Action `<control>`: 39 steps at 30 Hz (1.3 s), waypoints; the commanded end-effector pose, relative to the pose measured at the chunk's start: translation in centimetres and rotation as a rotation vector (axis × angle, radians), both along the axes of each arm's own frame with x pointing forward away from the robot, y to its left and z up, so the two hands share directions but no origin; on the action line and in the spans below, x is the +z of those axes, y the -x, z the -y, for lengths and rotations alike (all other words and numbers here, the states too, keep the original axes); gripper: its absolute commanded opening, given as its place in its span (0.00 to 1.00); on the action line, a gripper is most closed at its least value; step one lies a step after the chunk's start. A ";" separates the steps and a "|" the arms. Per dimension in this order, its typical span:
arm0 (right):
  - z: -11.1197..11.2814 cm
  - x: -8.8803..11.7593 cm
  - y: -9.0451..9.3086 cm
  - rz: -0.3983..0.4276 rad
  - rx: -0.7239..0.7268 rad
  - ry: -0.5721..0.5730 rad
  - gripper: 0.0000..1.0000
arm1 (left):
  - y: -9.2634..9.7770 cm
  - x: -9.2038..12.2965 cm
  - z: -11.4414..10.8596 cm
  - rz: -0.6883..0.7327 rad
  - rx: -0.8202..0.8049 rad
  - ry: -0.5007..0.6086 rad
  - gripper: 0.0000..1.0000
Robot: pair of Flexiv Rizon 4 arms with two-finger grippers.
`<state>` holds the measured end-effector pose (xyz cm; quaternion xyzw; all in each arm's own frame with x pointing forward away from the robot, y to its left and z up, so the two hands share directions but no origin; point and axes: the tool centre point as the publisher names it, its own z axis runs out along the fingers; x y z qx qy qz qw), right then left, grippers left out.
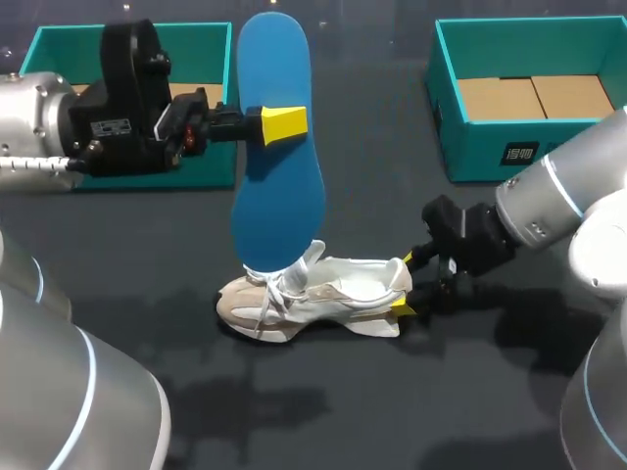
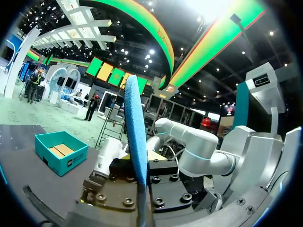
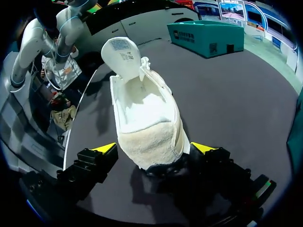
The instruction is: Take the shoe out of the shoebox, open the shoe tongue, remove and reinsert the insole, then place the shoe into the shoebox
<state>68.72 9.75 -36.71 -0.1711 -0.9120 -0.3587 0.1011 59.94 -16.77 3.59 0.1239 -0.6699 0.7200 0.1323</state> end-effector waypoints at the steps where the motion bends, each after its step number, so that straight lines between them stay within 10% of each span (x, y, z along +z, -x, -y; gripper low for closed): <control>1: -0.1 0.6 -0.3 -0.114 0.094 0.334 1.00 | 0.0 -0.1 0.2 0.000 0.001 0.003 0.00; 39: -2.0 3.5 0.5 0.104 0.112 0.546 1.00 | 0.0 -0.1 0.2 0.000 0.001 0.003 0.00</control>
